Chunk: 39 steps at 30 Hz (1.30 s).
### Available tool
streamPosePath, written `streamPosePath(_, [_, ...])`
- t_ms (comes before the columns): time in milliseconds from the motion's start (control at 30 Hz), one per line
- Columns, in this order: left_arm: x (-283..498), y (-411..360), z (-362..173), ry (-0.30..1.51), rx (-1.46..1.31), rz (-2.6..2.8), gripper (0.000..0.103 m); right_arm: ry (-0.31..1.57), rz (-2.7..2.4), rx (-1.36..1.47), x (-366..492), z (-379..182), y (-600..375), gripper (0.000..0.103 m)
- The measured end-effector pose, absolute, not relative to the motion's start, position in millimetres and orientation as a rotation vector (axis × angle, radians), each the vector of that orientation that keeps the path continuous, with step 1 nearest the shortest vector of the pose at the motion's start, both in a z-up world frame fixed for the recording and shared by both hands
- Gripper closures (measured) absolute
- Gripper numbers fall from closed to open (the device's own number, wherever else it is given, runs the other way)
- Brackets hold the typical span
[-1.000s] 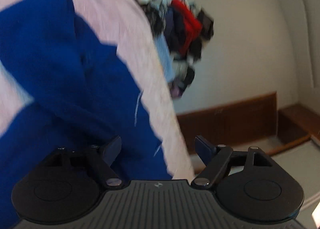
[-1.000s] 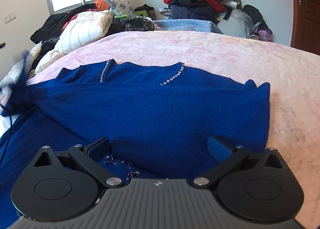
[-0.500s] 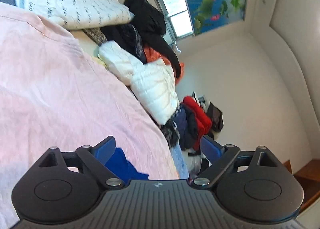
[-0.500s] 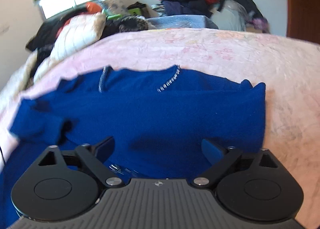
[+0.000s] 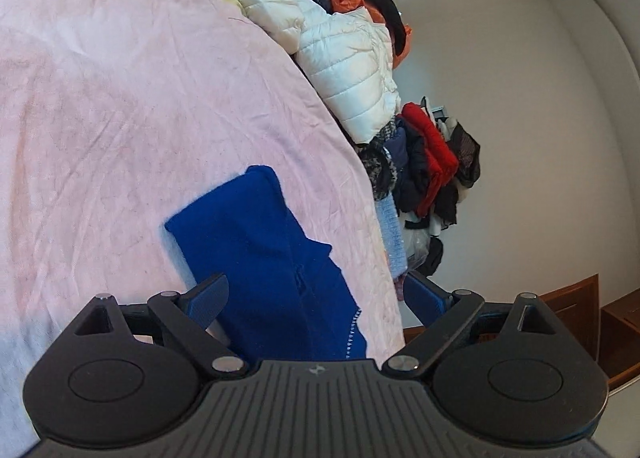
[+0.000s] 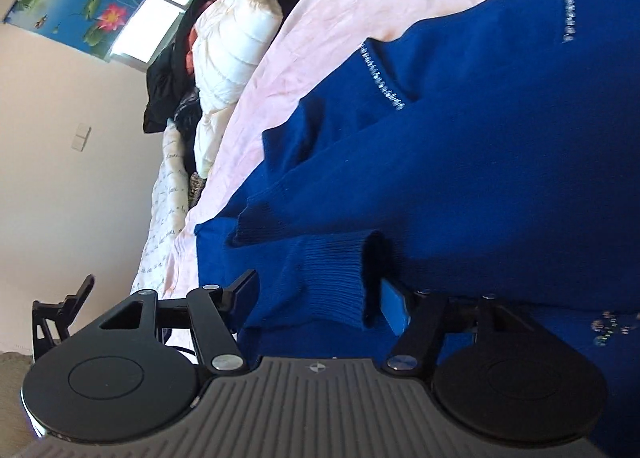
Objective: Fold small clothes
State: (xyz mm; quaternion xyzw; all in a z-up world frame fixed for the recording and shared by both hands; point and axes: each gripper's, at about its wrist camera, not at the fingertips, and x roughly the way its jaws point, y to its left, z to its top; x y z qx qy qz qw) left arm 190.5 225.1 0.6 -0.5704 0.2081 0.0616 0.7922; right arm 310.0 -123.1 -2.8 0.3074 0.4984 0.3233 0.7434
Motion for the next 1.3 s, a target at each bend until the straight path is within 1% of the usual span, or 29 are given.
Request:
streamPosePath(33, [191.4, 227.6, 0.5, 0.463, -1.216, 0.138, 0.008, 1.104, 0.709, 0.675, 310.2, -4.5, -121.7, 0.058])
streamPosePath(67, [189.0, 229.9, 0.2, 0.482, -1.209, 0.139, 0.008, 1.113, 0.709, 0.674, 311.7, -6.4, -120.0, 0.091])
streamPosePath(133, [191.1, 237.0, -1.9, 0.521, -1.207, 0.122, 0.008, 1.101, 0.71, 0.669, 312.6, -6.0, -118.4, 0.093])
streamPosePath(233, [199.7, 243.2, -11.5, 0.579, -1.242, 0.064, 0.008, 1.02, 0.769, 0.724, 312.2, 10.7, -121.0, 0.093])
streamPosePath(333, [212.2, 243.8, -22.8, 0.578, -1.275, 0.026, 0.008, 0.955, 0.848, 0.791, 318.6, 36.6, -119.8, 0.094])
streamPosePath(467, [228.7, 246.8, -48.2, 0.606, -1.442, 0.046, 0.008, 0.906, 0.907, 0.796, 328.9, 67.6, -113.1, 0.094])
streamPosePath(633, [228.2, 243.1, -52.1, 0.543, -1.487, 0.099, 0.009, 0.852, 0.962, 0.806, 335.2, 92.8, -111.9, 0.094])
streamPosePath(700, [229.1, 250.0, -56.7, 0.507, -1.561, 0.079, 0.009, 0.834, 0.973, 0.792, 333.4, 98.7, -112.9, 0.094])
streamPosePath(767, [231.3, 254.0, -56.3, 0.496, -1.575, 0.093, 0.009, 0.833, 0.975, 0.794, 333.2, 99.9, -114.7, 0.094])
streamPosePath(833, [237.6, 257.1, -57.3, 0.514, -1.562, 0.13, 0.029, 0.834, 0.972, 0.792, 333.8, 100.3, -115.5, 0.094])
streamPosePath(867, [241.4, 258.3, -60.5, 0.535, -1.573, 0.14, 0.067, 0.829, 0.971, 0.793, 333.0, 100.1, -116.9, 0.093])
streamPosePath(900, [245.3, 258.6, -63.9, 0.563, -1.585, 0.155, 0.098, 0.823, 0.97, 0.797, 332.7, 100.5, -119.6, 0.094])
streamPosePath(967, [251.2, 255.8, -64.8, 0.591, -1.573, 0.173, 0.099, 0.8, 0.958, 0.801, 332.2, 101.8, -127.0, 0.094])
streamPosePath(1100, [268.3, 238.0, -47.7, 0.566, -1.482, 0.139, 0.099, 0.769, 0.915, 0.808, 336.2, 100.3, -153.0, 0.093])
streamPosePath(1200, [289.2, 212.6, -34.7, 0.586, -1.416, 0.071, 0.099, 0.755, 0.855, 0.802, 341.6, 95.5, -181.2, 0.093])
streamPosePath(1300, [307.2, 183.0, -32.8, 0.643, -1.373, 0.009, 0.099, 0.754, 0.766, 0.824, 344.6, 79.9, -221.3, 0.093])
